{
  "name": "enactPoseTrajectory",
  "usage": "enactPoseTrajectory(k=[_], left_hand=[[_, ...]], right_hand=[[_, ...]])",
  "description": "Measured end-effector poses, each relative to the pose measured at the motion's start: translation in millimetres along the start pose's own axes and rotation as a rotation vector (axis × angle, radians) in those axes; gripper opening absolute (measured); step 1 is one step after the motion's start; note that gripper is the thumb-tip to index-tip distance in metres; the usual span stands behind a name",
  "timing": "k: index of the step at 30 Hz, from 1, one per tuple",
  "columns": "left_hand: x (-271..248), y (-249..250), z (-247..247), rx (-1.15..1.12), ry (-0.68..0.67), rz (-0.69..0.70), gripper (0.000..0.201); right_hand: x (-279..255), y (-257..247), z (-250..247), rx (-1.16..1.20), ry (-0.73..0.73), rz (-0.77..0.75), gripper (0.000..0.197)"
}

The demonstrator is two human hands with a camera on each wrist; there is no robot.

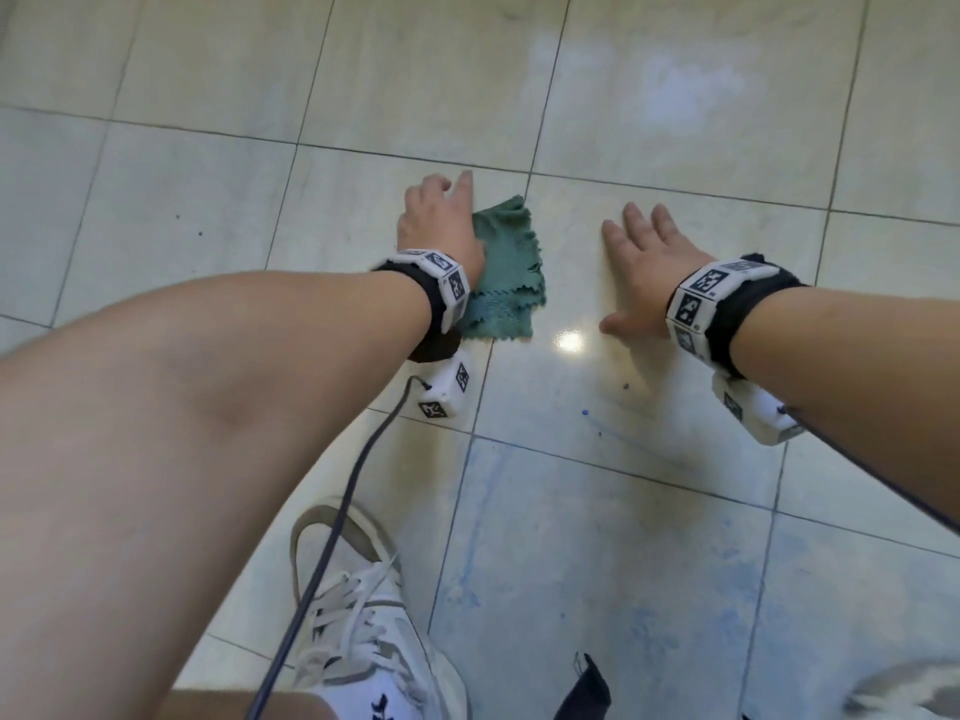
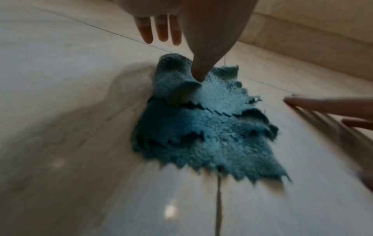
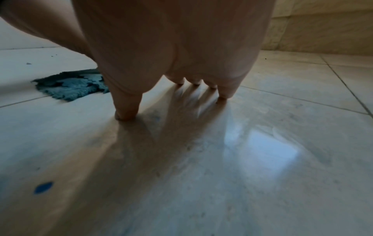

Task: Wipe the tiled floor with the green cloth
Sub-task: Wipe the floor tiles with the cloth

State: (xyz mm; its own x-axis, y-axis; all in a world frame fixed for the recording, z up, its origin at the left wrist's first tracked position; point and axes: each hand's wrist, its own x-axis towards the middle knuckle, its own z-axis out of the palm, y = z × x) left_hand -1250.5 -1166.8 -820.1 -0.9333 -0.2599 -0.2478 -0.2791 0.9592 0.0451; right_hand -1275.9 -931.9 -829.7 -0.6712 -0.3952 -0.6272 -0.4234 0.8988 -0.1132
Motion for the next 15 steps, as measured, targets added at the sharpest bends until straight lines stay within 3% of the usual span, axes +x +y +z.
enactPoseTrajectory(k=[4,6,8,11,13,15], left_hand=[[3,-8,0,-0.031,-0.116,-0.132,0.044],[4,-7,-5,-0.099,-0.125,-0.173,0.022],[8,-5,-19,-0.311,-0.060,-0.204,0.012],[18,-4,-59,-0.631,0.178,-0.285,0.008],[24,0,-85,-0.621,0.299,-0.237,0.014],[23,3,-100,-0.483,0.296,-0.119,0.026]], right_hand=[[-4,0,3,0.014,0.003,0.006,0.109],[-6,1,7,0.022,0.017,0.005,0.105],[-7,4,10,0.033,0.033,0.006,0.102],[-8,9,10,0.036,0.052,0.021,0.099],[-6,13,8,0.034,0.053,0.045,0.098],[-6,16,7,0.031,0.050,0.062,0.097]])
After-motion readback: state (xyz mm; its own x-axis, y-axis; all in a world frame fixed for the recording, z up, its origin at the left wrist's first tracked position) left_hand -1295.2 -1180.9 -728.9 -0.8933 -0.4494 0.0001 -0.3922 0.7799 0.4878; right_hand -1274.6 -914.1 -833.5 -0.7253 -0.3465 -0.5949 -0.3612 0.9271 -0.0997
